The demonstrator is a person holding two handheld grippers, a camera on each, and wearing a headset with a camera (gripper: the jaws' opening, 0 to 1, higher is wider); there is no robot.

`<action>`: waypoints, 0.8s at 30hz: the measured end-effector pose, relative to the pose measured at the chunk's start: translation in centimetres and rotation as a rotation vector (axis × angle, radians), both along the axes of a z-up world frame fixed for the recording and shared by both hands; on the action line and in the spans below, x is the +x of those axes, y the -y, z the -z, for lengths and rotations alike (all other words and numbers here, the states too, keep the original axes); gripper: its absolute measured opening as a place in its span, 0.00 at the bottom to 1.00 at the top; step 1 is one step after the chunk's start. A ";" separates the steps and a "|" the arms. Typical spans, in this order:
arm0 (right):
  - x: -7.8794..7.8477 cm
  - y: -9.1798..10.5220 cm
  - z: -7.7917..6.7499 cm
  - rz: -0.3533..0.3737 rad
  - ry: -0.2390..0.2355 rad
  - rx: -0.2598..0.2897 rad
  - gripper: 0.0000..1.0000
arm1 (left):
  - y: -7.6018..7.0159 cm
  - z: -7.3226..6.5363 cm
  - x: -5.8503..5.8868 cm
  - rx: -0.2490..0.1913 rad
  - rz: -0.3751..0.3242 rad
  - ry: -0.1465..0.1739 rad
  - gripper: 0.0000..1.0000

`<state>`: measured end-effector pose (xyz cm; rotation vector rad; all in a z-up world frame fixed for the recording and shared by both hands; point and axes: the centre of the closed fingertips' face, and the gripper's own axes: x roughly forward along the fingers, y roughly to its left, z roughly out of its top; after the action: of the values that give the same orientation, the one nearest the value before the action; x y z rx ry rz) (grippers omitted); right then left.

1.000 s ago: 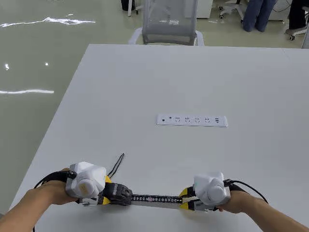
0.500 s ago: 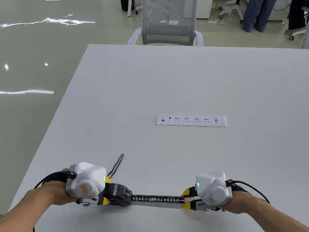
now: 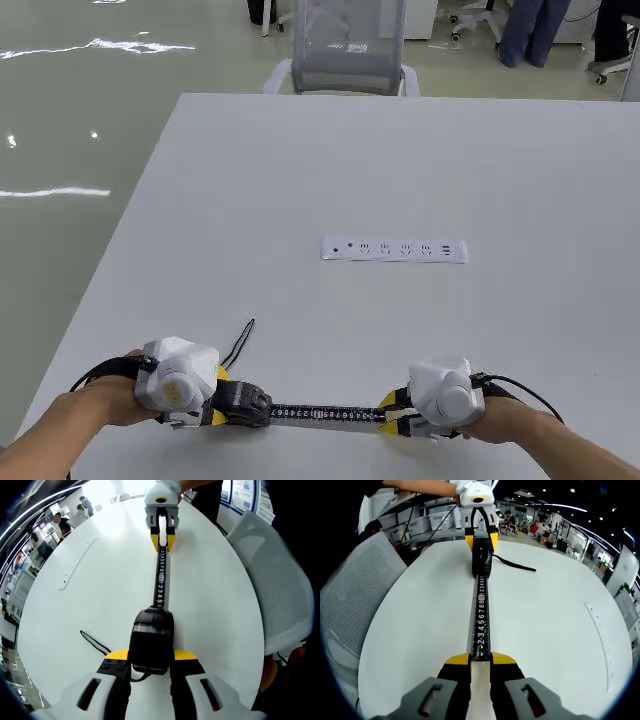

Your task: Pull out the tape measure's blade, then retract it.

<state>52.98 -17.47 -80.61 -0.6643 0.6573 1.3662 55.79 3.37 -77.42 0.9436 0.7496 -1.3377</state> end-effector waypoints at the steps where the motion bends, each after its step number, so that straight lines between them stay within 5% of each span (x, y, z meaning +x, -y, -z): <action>1: 0.0 0.1 0.0 0.000 0.000 0.000 0.12 | 0.0 0.0 0.0 0.000 0.000 0.000 0.25; 24: -0.2 1.3 0.0 0.006 0.001 -0.008 0.12 | 0.1 0.0 -0.1 0.004 0.004 0.000 0.25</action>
<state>52.81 -18.72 -80.59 -0.6688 0.6639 1.3585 55.72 3.31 -77.43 0.9488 0.7514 -1.3400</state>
